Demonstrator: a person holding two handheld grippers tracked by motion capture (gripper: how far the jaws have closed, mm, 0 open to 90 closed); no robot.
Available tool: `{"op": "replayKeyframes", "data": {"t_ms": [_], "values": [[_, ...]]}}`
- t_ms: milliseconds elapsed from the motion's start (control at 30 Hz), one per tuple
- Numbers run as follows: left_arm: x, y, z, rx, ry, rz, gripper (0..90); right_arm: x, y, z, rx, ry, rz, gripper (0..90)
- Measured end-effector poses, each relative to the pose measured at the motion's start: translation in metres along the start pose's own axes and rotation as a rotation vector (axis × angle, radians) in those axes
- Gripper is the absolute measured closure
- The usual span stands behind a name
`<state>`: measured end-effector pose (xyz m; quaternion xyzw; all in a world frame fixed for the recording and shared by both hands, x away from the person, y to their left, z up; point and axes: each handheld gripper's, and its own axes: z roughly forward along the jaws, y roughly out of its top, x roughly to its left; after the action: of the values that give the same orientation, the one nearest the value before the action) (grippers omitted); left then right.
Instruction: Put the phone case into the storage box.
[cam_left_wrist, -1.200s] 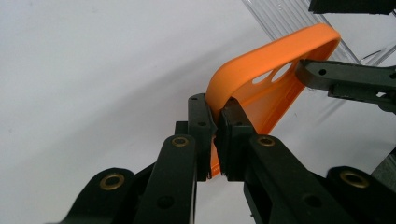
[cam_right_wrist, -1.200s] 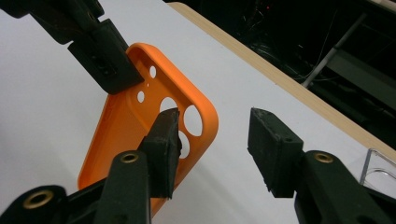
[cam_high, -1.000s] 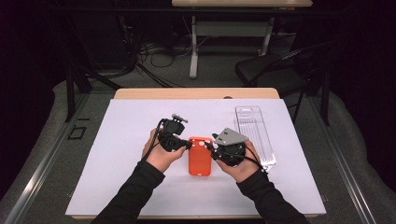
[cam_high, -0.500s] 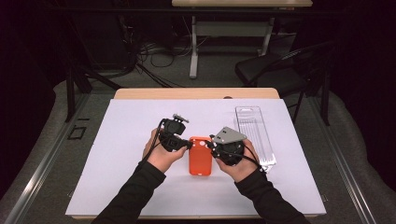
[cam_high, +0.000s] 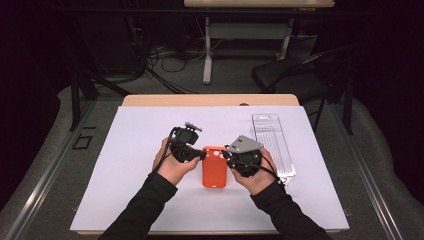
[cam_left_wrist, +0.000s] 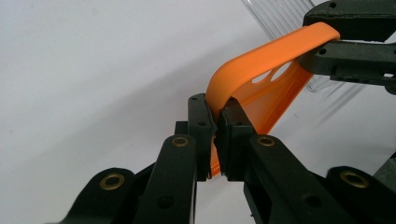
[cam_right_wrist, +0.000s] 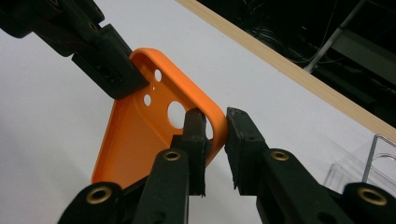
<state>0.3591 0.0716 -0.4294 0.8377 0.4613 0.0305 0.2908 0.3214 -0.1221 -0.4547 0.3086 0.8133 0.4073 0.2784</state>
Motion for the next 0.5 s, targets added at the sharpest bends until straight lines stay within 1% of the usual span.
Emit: {"op": "replayKeyframes", "data": {"t_ms": [500], "values": [[-0.0018, -0.0008, 0.0007, -0.006, 0.005, -0.001, 84.9, 0.0006, 0.0008, 0.0005, 0.012, -0.021, 0.018, 80.7]]}}
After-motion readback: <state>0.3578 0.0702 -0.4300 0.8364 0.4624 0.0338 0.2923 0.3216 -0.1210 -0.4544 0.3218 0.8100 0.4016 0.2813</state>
